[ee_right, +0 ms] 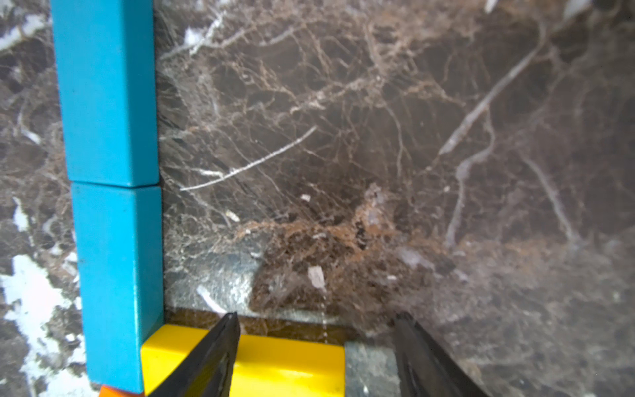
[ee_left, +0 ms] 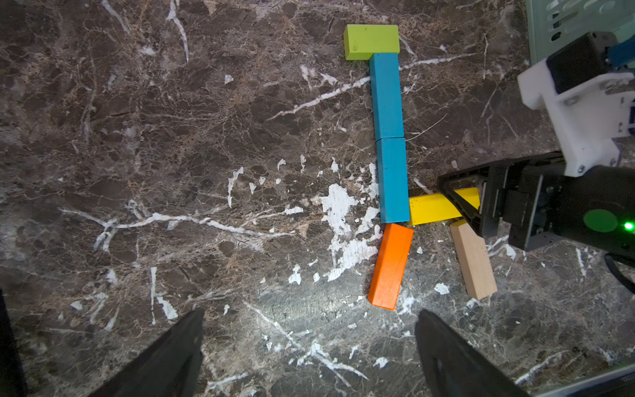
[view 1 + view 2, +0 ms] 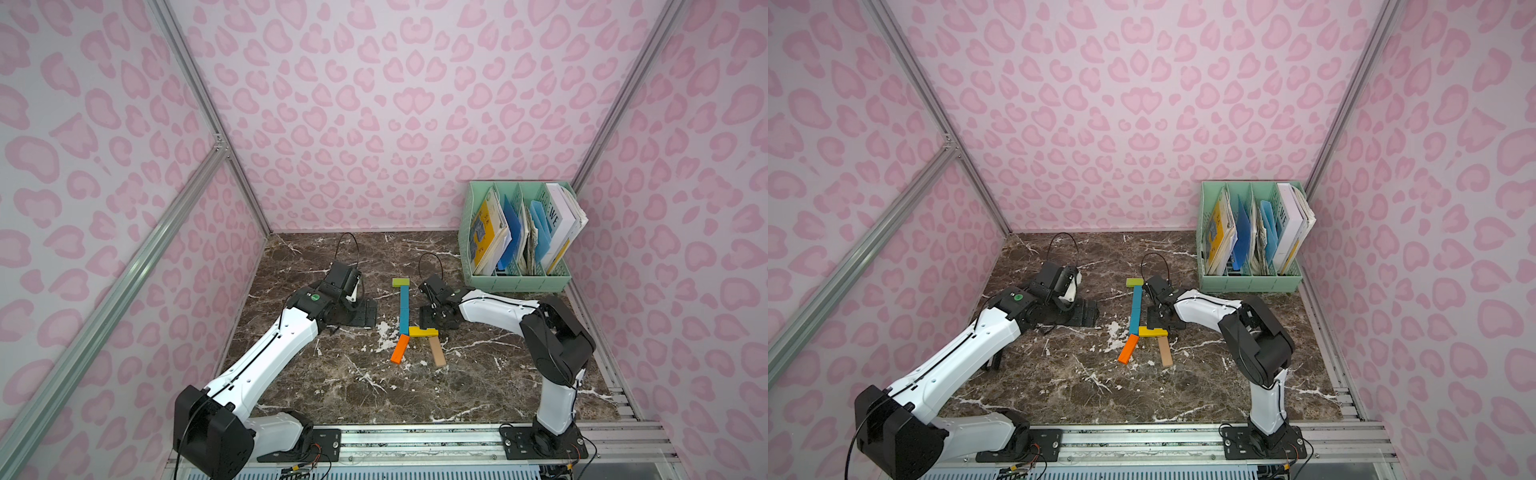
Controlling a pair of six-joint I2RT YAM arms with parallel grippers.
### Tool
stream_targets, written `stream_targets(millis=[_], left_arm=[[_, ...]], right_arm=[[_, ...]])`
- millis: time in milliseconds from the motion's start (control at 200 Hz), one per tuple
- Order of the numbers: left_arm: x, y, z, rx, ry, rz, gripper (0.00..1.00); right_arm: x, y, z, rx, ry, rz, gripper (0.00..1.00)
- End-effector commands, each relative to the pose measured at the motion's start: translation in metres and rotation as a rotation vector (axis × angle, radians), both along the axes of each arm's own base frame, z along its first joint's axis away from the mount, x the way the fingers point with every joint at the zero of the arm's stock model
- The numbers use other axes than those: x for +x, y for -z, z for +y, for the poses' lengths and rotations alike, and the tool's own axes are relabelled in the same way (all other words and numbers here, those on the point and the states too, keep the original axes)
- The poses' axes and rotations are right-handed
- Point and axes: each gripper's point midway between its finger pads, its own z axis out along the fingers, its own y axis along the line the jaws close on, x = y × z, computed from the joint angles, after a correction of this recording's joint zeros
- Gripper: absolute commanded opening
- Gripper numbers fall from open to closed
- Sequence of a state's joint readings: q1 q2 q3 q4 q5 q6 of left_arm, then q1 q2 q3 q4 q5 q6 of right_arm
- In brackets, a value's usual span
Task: Assemble a giraffe with building blocks
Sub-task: Adjust the building block at the center of the board.
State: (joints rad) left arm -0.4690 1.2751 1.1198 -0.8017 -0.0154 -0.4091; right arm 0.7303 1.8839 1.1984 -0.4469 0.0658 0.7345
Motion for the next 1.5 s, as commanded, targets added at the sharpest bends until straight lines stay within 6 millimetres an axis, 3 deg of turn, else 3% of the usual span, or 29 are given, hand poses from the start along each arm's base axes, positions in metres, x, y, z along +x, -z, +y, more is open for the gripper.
stream_targets(millis=[0, 145, 230, 495, 680, 1090, 1500], left_arm=[[-0.001, 0.000, 0.000, 0.003, 0.011, -0.002, 0.99], [-0.003, 0.002, 0.000, 0.001, 0.011, 0.004, 0.99], [-0.004, 0.003, 0.001, 0.001, 0.011, 0.005, 0.99], [-0.003, 0.004, 0.000, -0.005, 0.009, 0.009, 0.99], [-0.004, 0.006, -0.001, -0.006, 0.007, 0.016, 0.99], [-0.004, 0.007, 0.000, -0.003, 0.008, 0.018, 0.99], [-0.003, 0.006, 0.000, 0.000, 0.010, 0.017, 0.99]], right_arm=[[0.000, -0.014, 0.007, 0.097, 0.038, -0.010, 0.75], [0.001, -0.045, 0.002, 0.123, 0.055, -0.119, 0.77], [-0.005, -0.050, -0.006, 0.086, 0.040, -0.136, 0.78], [-0.047, -0.013, -0.015, -0.184, -0.104, -0.096, 0.76], [-0.064, 0.000, -0.008, -0.173, -0.124, -0.064, 0.77], [-0.059, 0.014, 0.003, -0.164, -0.135, -0.035, 0.77], [-0.053, 0.017, 0.001, -0.156, -0.117, -0.029, 0.77]])
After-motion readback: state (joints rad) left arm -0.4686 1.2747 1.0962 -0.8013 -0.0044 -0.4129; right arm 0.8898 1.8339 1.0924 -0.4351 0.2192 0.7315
